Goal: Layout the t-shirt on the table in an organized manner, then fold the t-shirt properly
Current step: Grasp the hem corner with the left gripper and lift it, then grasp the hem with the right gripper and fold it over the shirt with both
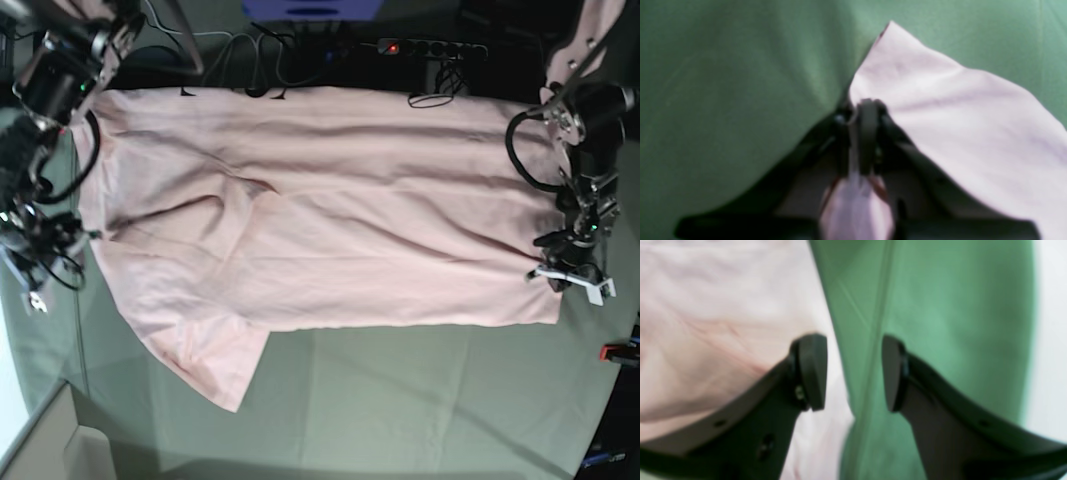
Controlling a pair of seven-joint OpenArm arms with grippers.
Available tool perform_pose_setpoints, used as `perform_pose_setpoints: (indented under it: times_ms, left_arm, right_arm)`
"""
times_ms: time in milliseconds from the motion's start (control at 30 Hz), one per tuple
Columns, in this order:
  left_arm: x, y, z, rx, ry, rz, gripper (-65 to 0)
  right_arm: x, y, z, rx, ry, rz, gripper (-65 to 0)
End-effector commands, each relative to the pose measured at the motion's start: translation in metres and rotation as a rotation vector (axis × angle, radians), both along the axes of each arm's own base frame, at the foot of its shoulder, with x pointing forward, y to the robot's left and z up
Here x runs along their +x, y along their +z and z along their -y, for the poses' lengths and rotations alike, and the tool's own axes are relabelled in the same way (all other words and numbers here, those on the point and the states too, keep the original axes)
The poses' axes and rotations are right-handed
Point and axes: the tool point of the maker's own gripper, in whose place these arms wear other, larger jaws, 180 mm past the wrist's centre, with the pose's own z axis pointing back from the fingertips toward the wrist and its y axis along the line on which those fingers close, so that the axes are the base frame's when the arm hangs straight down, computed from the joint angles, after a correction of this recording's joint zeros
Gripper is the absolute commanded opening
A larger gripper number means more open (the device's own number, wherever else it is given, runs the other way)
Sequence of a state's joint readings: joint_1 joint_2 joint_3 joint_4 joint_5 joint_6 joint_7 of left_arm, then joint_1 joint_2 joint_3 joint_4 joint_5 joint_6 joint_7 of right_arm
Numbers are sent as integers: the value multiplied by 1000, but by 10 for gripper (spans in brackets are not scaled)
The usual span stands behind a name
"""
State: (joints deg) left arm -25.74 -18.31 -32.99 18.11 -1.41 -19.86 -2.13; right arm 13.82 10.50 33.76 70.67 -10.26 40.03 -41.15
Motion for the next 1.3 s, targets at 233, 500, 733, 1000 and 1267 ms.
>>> perform_pose_setpoints:
  times_ms: [233, 500, 733, 1000, 1267]
  left_arm:
    - [22, 18, 2, -4, -23, 21, -650]
    - [30, 25, 2, -5, -24, 34, -650]
    - [27, 21, 2, -5, -25, 25, -650]
    - [26, 20, 3, -6, -25, 23, -650]
    - [20, 15, 2, -5, -25, 10, -650]
  right_arm:
    - [62, -4, -24, 95, 51, 98, -379]
    - [70, -21, -34, 200, 50, 182, -378]
    - [64, -36, -37, 258, 39, 217, -378]
    - [51, -57, -64, 248, 147, 169, -391]
    - [35, -73, -80, 222, 230, 99, -650]
